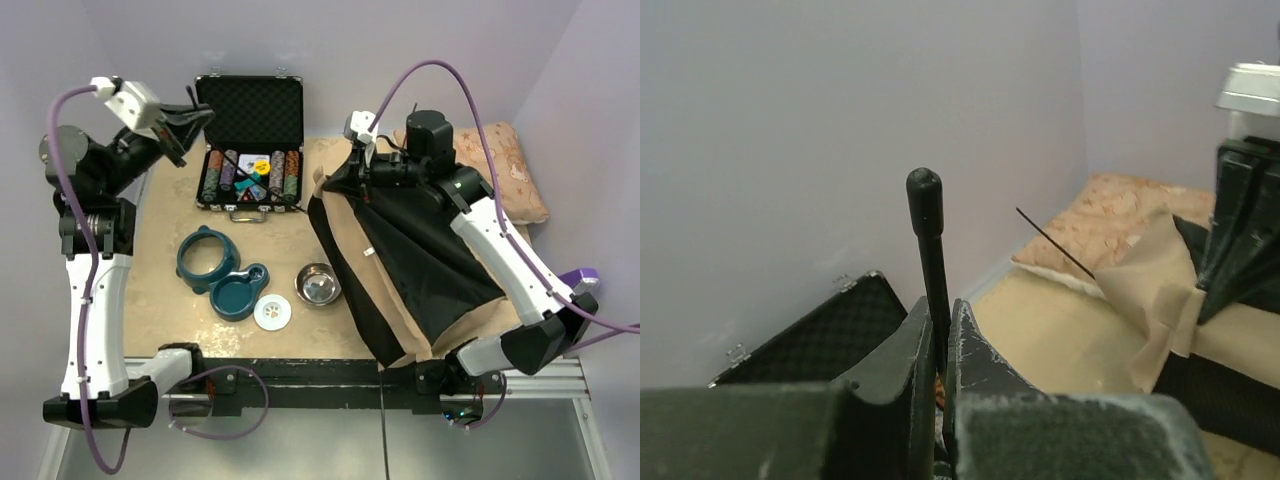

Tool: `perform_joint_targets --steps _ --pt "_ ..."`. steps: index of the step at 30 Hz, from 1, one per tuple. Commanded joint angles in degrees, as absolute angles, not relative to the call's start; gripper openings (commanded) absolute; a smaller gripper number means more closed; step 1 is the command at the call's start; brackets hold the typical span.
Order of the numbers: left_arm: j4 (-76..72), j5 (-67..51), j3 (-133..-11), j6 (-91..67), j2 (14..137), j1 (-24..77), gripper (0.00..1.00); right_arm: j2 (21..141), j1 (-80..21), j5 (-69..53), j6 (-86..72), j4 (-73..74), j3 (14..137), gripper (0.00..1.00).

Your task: Set up the pet tent

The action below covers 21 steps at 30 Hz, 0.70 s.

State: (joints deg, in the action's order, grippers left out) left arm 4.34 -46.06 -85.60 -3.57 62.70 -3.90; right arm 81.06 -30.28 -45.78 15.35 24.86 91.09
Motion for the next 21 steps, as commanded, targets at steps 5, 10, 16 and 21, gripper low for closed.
perform_joint_targets --steps 5,10,16,21 --pt "35.7 -50.8 -86.7 22.4 66.4 8.2 0.00 81.6 -30.6 -55.4 6.4 6.7 98.7 0.00" --pt "43.5 -51.3 -85.0 25.2 67.8 14.6 0.00 81.6 -30.6 -59.1 1.0 0.5 97.9 0.00" --pt "43.2 -51.8 -83.4 21.9 68.3 16.8 0.00 81.2 -30.6 -61.3 -0.4 -0.1 97.0 0.00" --pt "44.6 -50.7 -81.5 18.6 69.5 19.3 0.00 81.8 -30.6 -64.5 -0.5 -1.5 98.3 0.00"
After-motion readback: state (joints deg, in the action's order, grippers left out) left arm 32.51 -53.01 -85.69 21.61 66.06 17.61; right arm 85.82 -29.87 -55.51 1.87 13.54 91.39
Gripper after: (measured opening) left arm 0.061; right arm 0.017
